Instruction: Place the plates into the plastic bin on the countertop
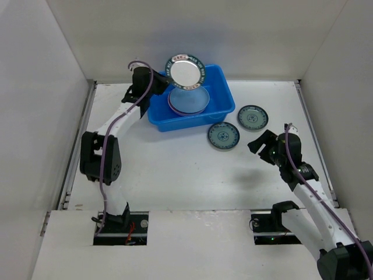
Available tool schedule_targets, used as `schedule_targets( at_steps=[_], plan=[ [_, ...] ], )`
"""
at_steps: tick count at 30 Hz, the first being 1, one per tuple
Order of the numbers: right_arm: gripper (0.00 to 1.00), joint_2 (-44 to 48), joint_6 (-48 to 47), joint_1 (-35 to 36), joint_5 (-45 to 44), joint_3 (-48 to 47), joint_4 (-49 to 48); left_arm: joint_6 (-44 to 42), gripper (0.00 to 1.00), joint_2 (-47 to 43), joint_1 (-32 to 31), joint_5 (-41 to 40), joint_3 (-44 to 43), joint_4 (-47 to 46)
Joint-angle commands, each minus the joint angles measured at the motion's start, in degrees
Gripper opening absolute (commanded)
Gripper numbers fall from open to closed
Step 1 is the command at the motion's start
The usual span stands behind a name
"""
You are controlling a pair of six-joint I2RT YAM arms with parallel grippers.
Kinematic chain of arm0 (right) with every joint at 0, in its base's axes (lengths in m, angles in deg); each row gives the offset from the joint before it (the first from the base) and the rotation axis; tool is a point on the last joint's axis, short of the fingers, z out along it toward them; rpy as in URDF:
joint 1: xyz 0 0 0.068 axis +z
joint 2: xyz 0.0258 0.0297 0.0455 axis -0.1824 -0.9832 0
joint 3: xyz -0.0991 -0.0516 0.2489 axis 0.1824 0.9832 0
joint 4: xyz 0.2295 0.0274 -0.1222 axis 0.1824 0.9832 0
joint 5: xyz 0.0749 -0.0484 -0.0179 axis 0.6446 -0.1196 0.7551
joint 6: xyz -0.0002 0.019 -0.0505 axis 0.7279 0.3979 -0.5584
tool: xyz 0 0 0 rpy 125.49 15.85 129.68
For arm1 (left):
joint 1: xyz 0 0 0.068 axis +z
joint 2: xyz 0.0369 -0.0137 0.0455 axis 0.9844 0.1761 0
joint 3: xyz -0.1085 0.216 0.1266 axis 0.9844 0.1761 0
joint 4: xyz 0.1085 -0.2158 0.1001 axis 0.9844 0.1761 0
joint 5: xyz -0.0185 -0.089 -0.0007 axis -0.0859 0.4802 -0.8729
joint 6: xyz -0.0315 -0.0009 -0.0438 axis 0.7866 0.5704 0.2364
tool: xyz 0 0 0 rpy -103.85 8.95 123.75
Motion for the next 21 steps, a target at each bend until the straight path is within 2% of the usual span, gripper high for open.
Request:
schedule_targets(
  at_steps=[1,10,14,17,19,20,21],
  plan=[
    [0.76,-0.6,1.3,-0.5,1.3,-0.3,-2.0,-1.6,0.02,4.7,-1.3,-0.8,-4.8,-0.3],
    [0.75,-3.1,3.0,-3.5,0.7,0.3,-5.0,-3.0,0.03,14.2,-2.4,-0.4,-9.1,1.5],
    [0.74,-7.1,4.9,-6.9,2.5,0.4,-9.2,-5.2,0.11,16.6,-2.6,-0.4,-10.6,3.4],
    [0.73,-12.5,5.3,-8.1,4.9,-1.1,-11.4,-7.4,0.26,17.1,-3.0,-0.9,-11.3,4.5],
    [0.72,-16.4,6.0,-8.1,5.0,-1.9,-13.2,-8.8,0.4,16.8,-3.2,-1.6,-11.4,5.2],
    [0.72,-17.9,6.5,-8.2,4.9,-2.1,-14.3,-9.5,0.48,16.5,-3.3,-1.7,-11.5,5.6],
    [0.71,-19.6,7.2,-8.5,4.8,-2.3,-15.6,-10.5,0.61,16.0,-3.5,-2.0,-11.7,6.2]
  ],
)
